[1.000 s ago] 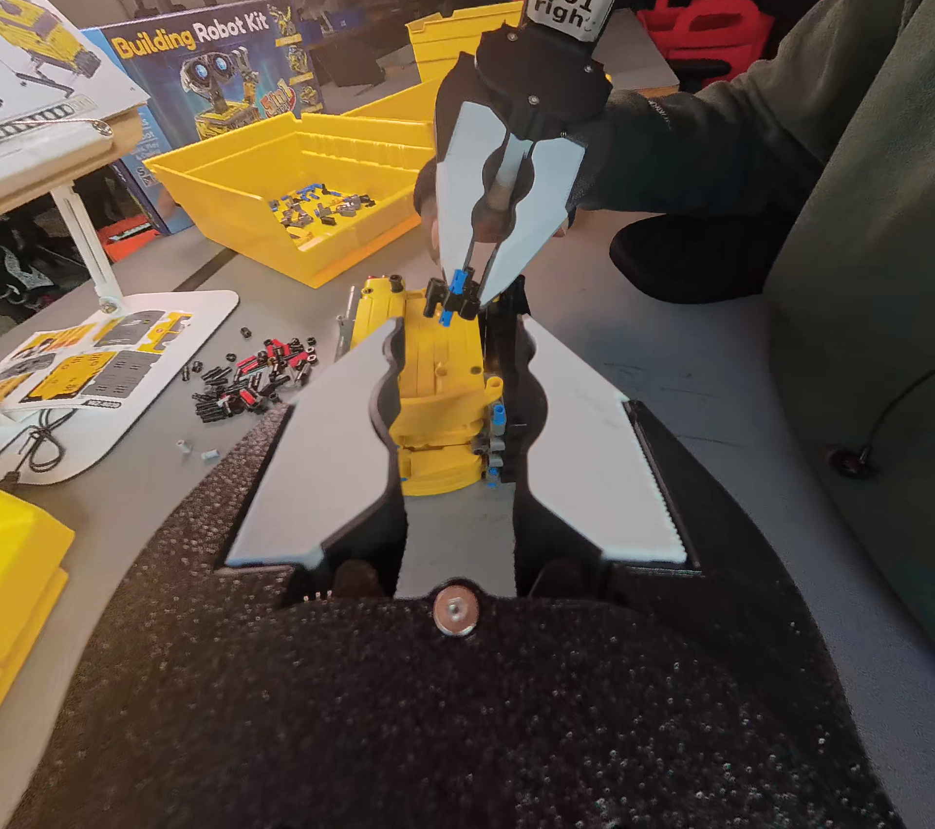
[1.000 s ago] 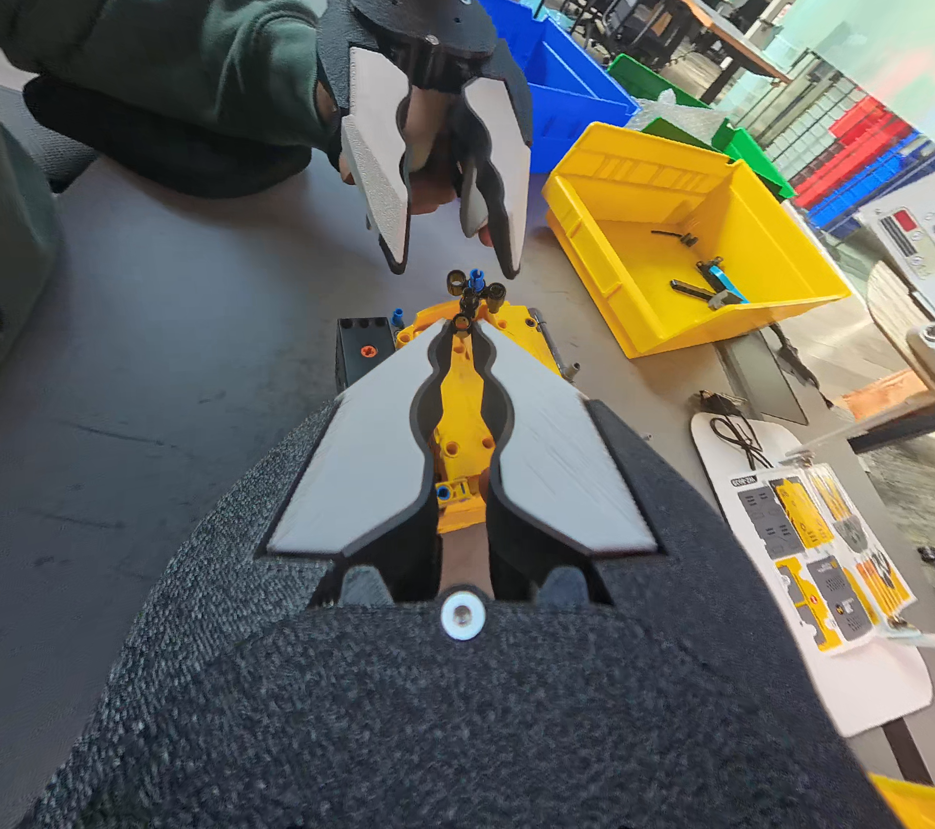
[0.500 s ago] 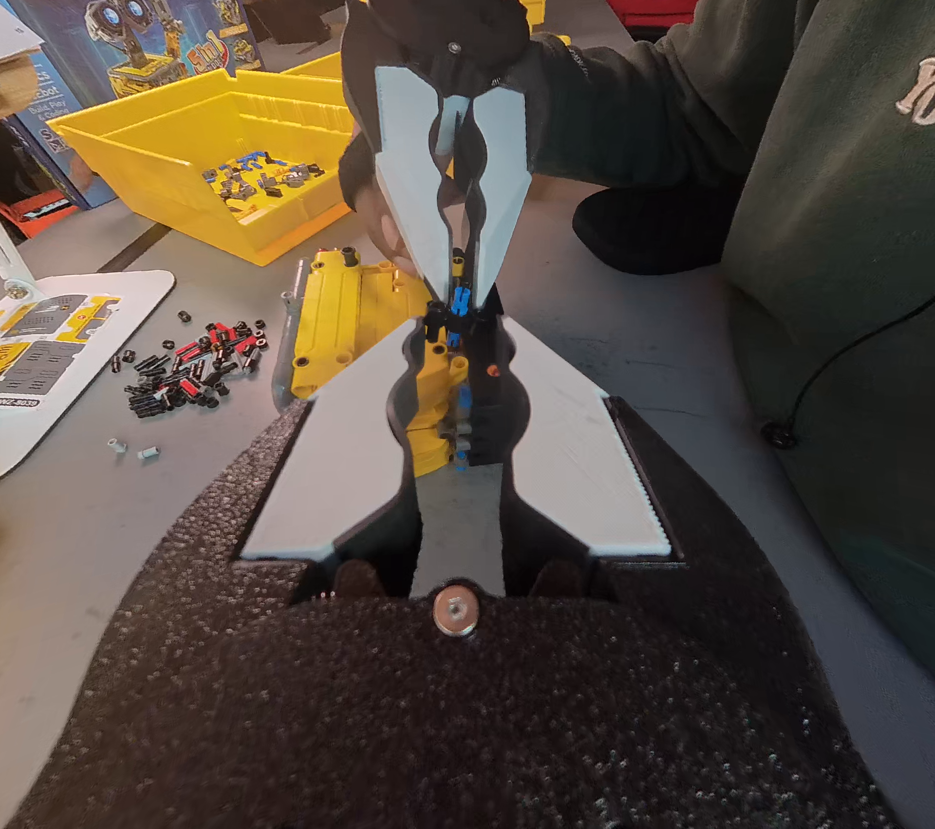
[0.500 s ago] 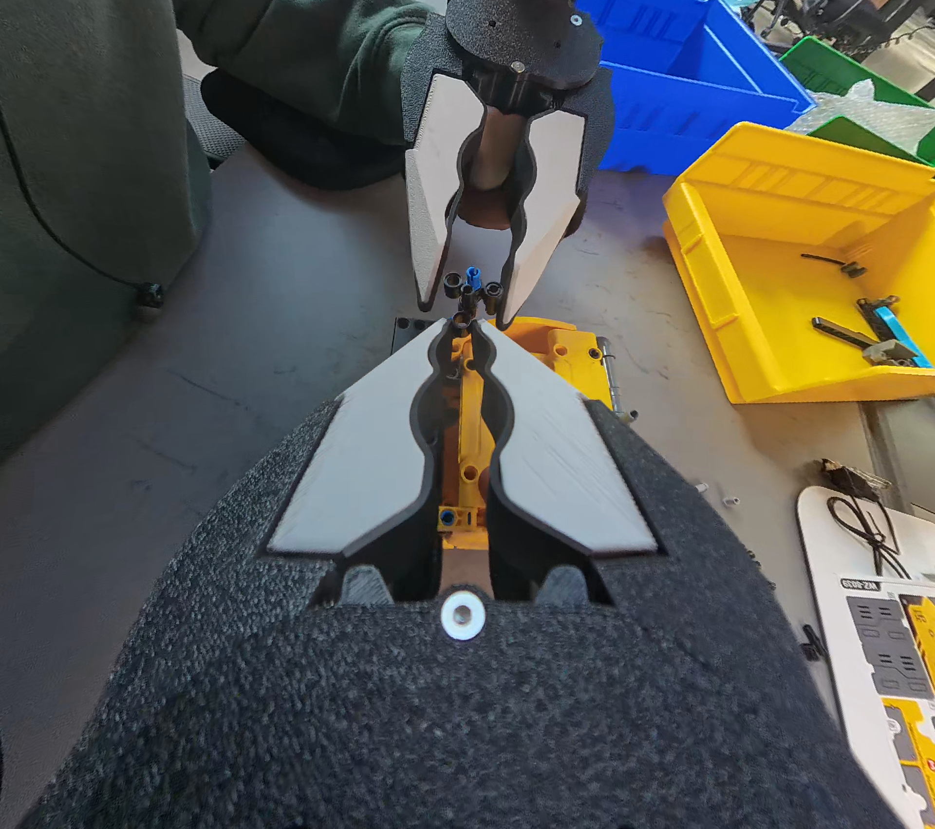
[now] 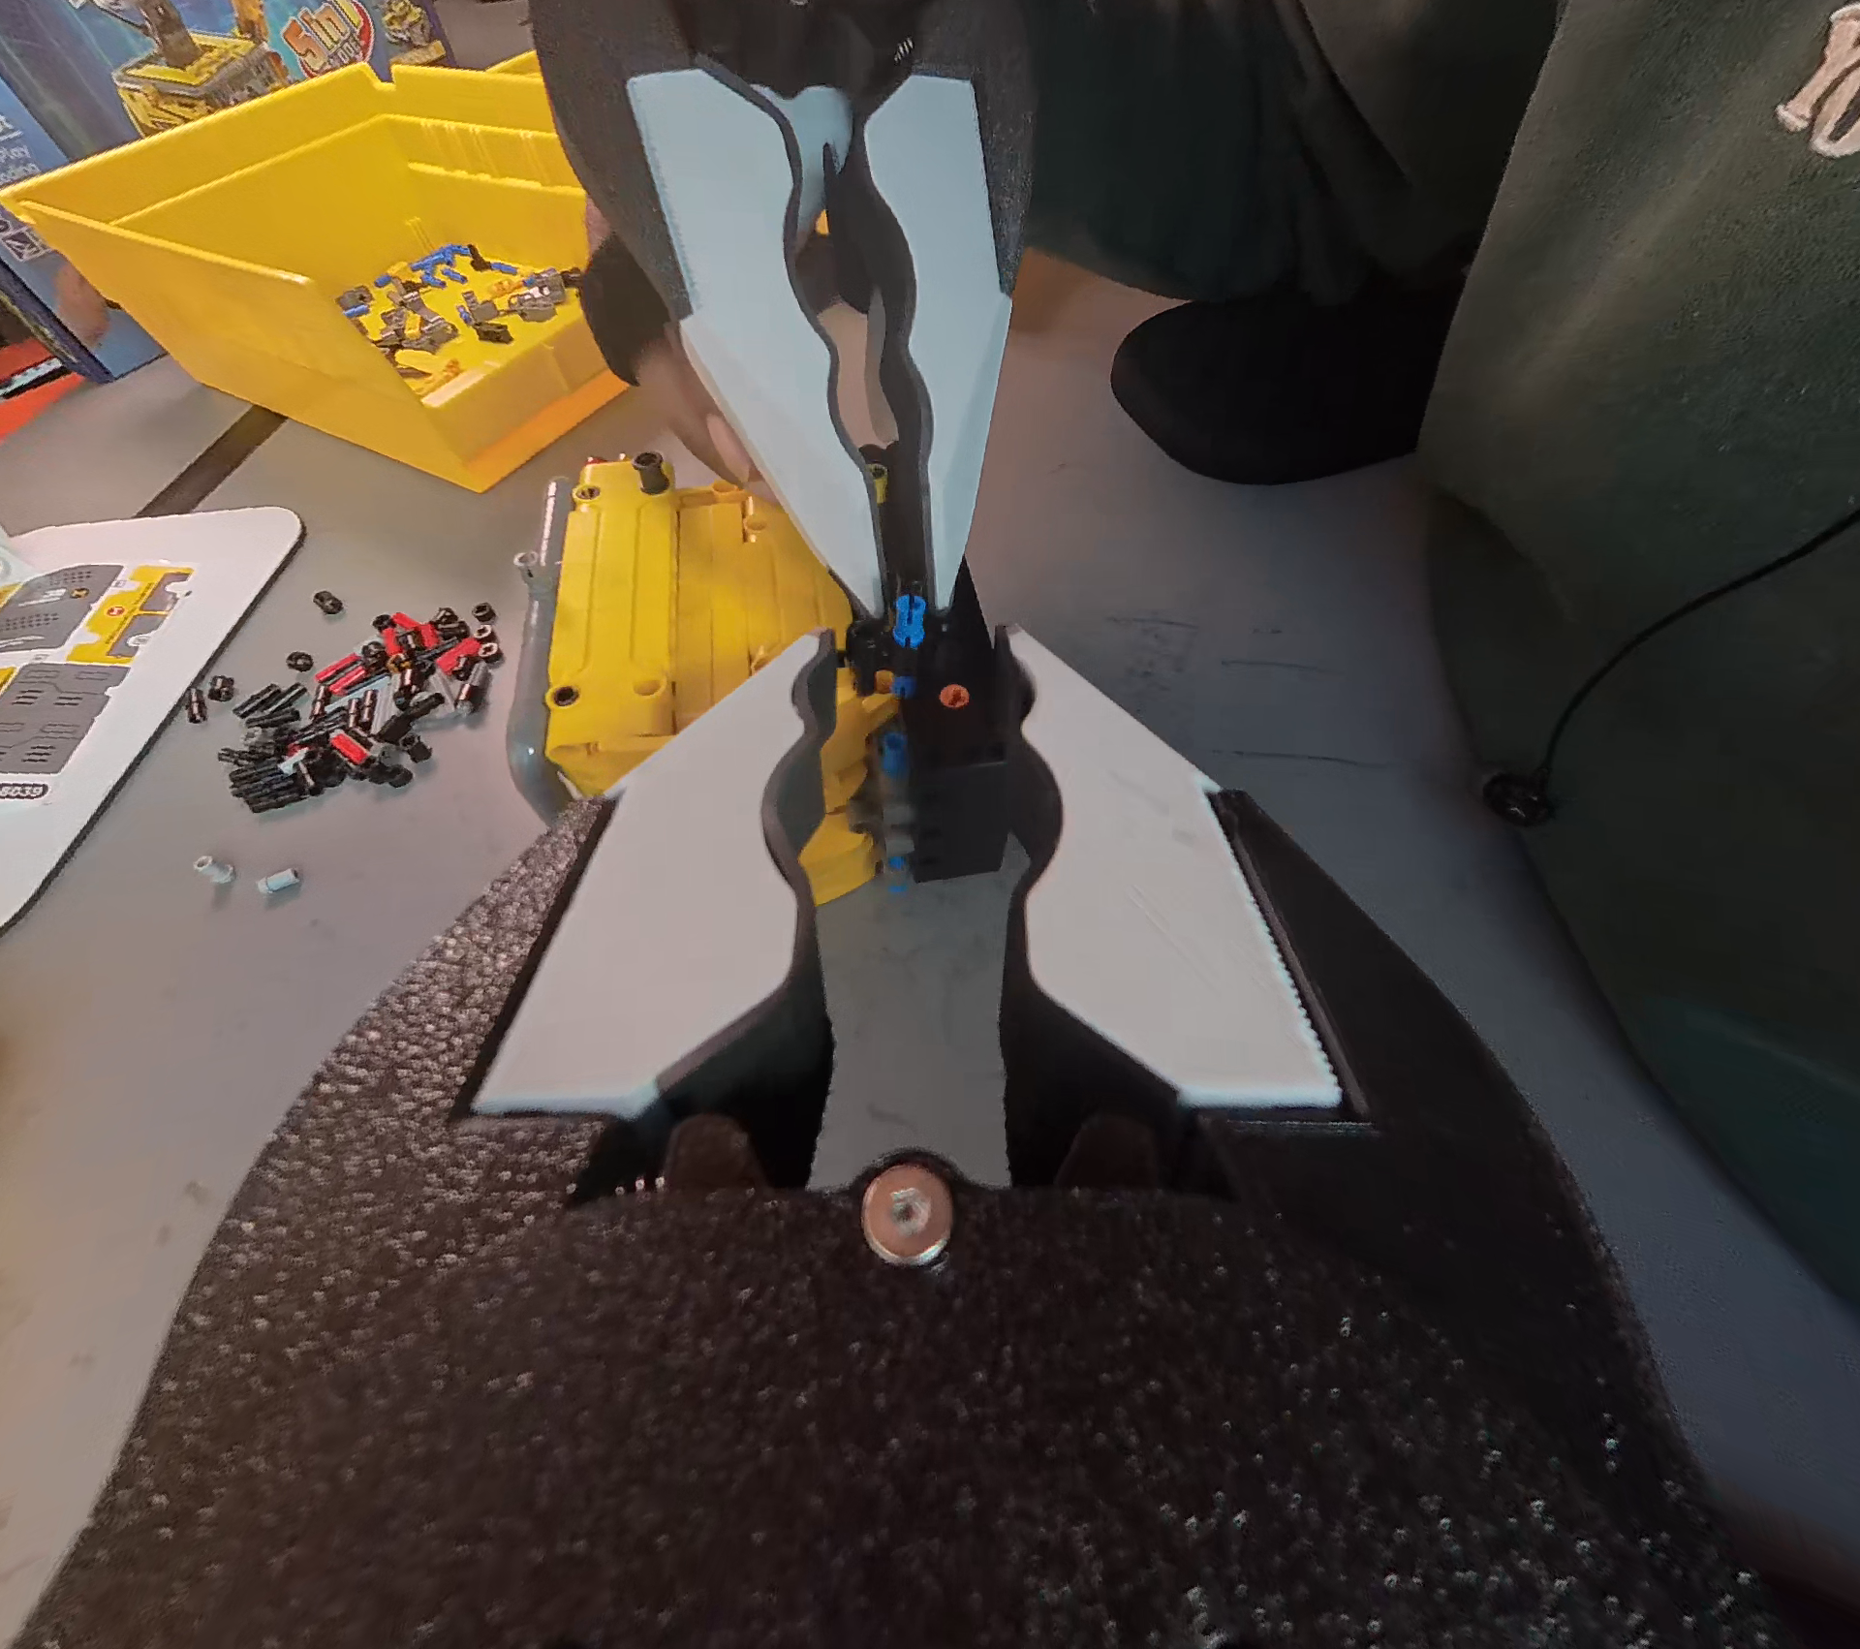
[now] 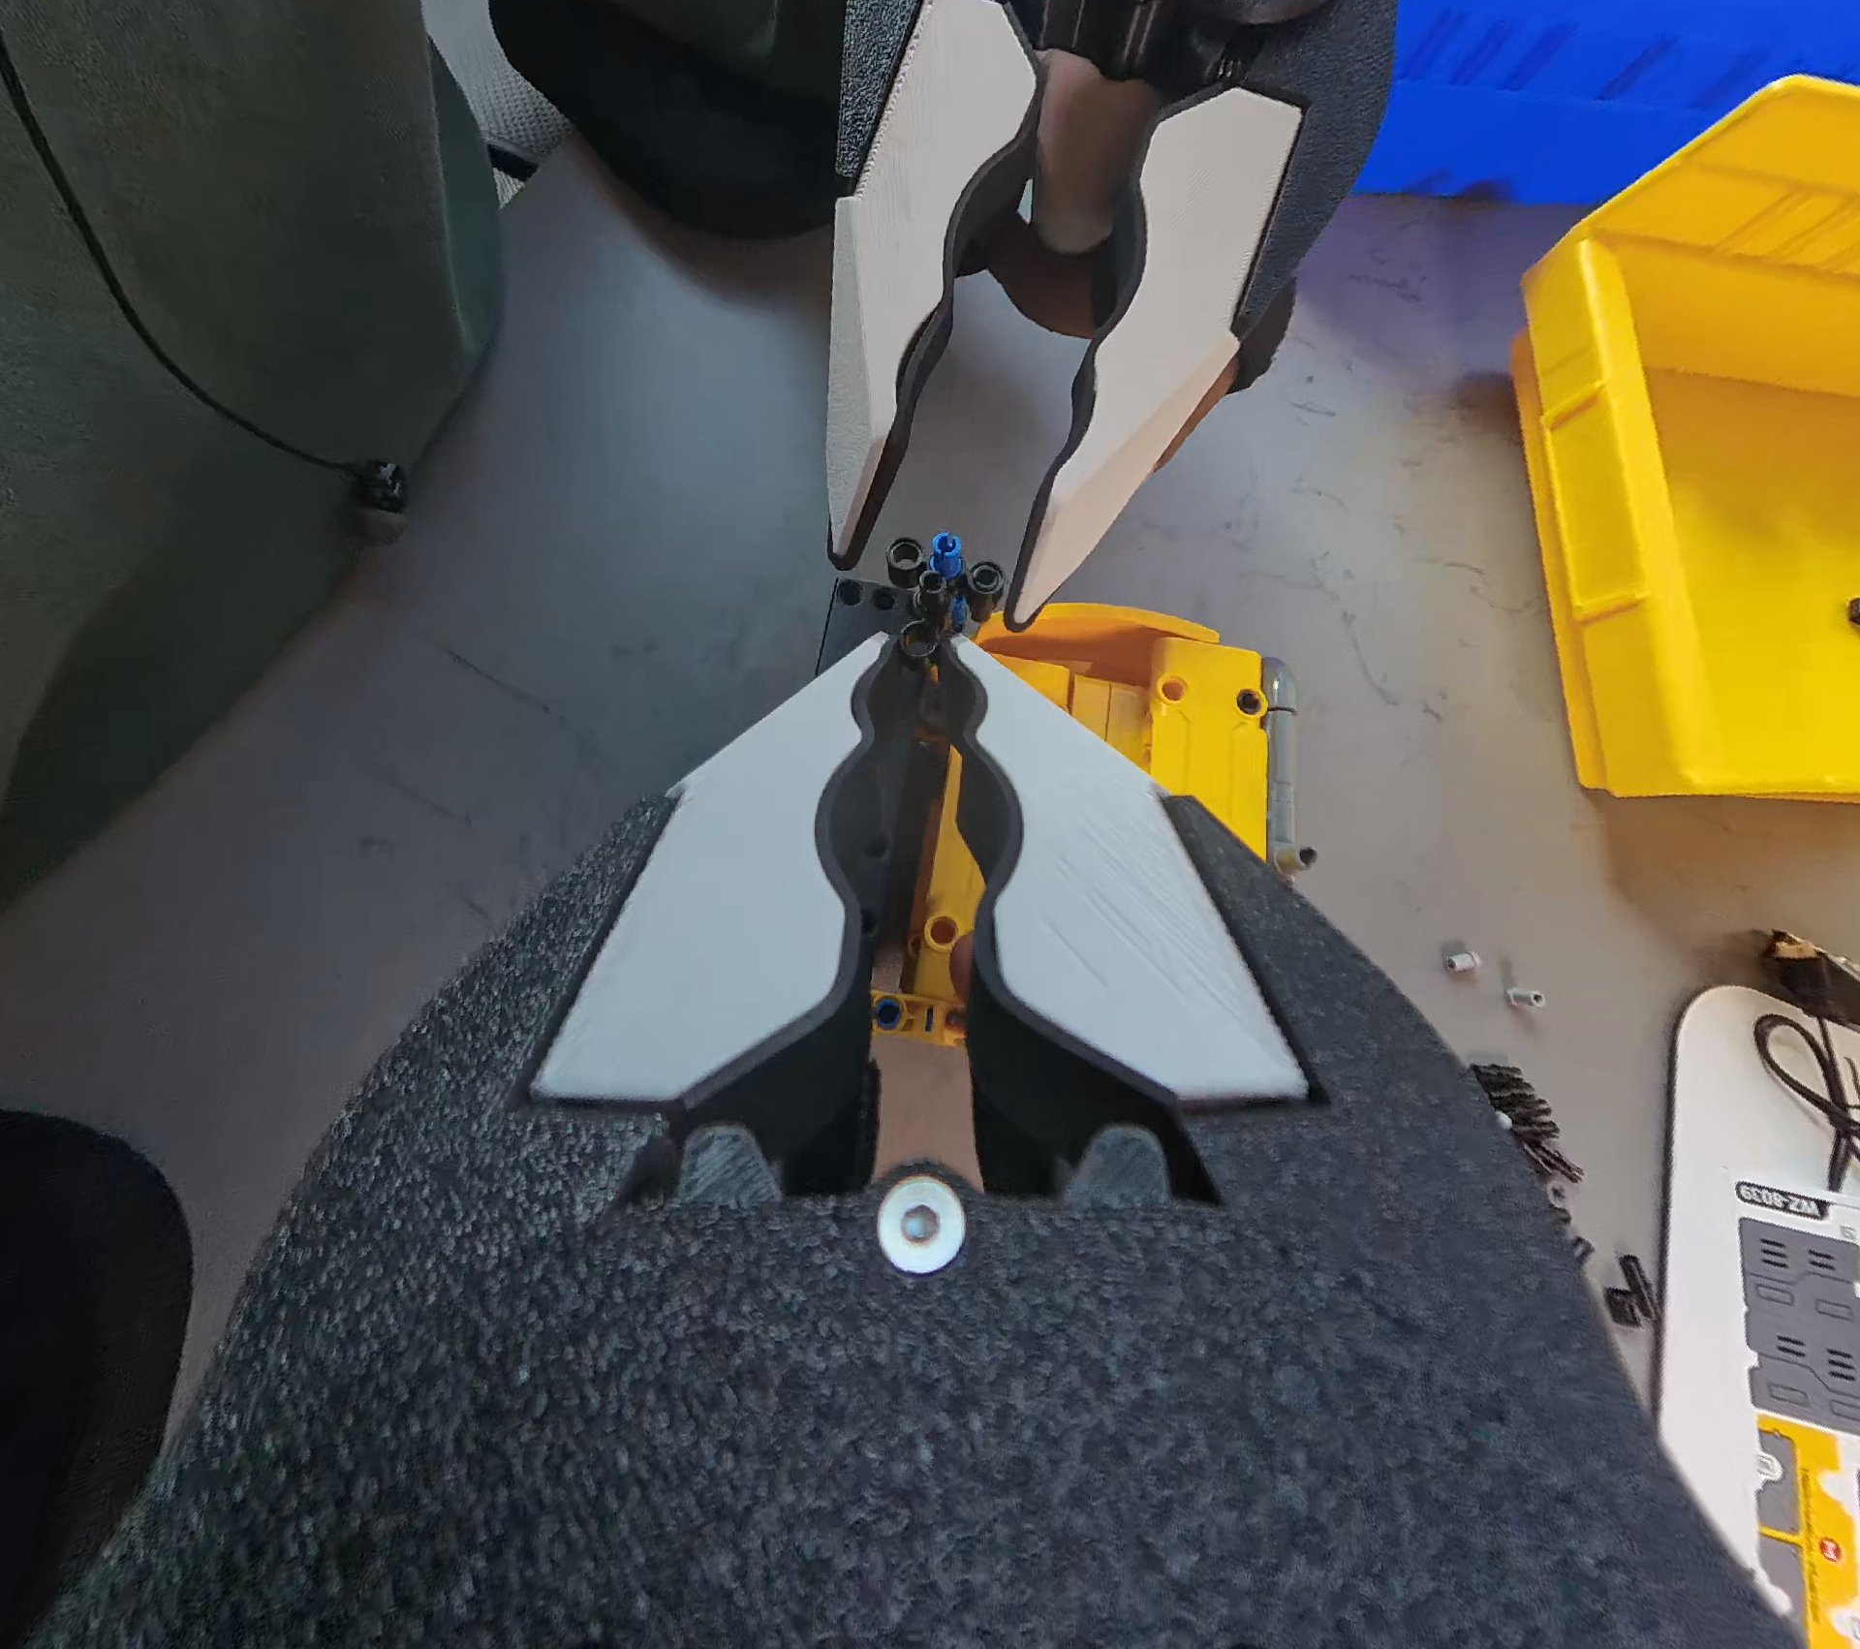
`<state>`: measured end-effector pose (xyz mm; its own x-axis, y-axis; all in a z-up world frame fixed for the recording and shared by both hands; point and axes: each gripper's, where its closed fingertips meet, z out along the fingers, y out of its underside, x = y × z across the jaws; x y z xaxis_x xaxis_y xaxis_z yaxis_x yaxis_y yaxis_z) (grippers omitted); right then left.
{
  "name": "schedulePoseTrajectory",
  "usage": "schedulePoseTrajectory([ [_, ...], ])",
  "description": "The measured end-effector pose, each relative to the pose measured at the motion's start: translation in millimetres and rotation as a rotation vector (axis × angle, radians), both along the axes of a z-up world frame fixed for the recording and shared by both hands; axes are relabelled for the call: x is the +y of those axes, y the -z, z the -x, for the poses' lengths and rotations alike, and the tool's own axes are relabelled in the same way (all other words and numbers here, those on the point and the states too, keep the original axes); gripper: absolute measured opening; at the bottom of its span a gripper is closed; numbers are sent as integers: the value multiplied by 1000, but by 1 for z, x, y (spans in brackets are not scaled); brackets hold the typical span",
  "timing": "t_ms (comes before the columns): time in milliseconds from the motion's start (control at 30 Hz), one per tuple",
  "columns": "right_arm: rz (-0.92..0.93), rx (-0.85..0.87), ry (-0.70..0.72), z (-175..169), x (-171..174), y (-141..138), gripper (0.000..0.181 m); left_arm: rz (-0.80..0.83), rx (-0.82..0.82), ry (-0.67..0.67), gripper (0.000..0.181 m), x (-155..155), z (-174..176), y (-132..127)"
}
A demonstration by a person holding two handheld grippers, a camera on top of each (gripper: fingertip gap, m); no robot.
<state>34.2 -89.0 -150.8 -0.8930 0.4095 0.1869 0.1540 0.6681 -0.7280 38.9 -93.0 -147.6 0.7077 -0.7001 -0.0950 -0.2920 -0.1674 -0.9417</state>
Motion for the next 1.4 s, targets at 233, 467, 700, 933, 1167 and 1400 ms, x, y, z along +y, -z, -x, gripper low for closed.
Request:
schedulePoseTrajectory([
  [233, -78, -48, -36, -1, 2, 5, 7, -16, 43, -38, 24, 6, -1, 4],
  [467, -76, -23, 11, -4, 11, 4, 8, -50, 57, -92, 23, 14, -4, 3],
  [700, -44, 23, 63, -5, 14, 1, 8, -33, 76, -110, 23, 18, -4, 10],
  [933, -36, 44, 67, 0, 10, 0, 4, -23, 84, -107, 23, 16, 0, 11],
  [1167, -43, 32, 57, -1, 8, 1, 4, -24, 99, -99, 24, 15, 0, 11],
  [1400, -40, 34, 55, -2, 7, -1, 2, -37, 108, -98, 24, 15, -1, 10],
])
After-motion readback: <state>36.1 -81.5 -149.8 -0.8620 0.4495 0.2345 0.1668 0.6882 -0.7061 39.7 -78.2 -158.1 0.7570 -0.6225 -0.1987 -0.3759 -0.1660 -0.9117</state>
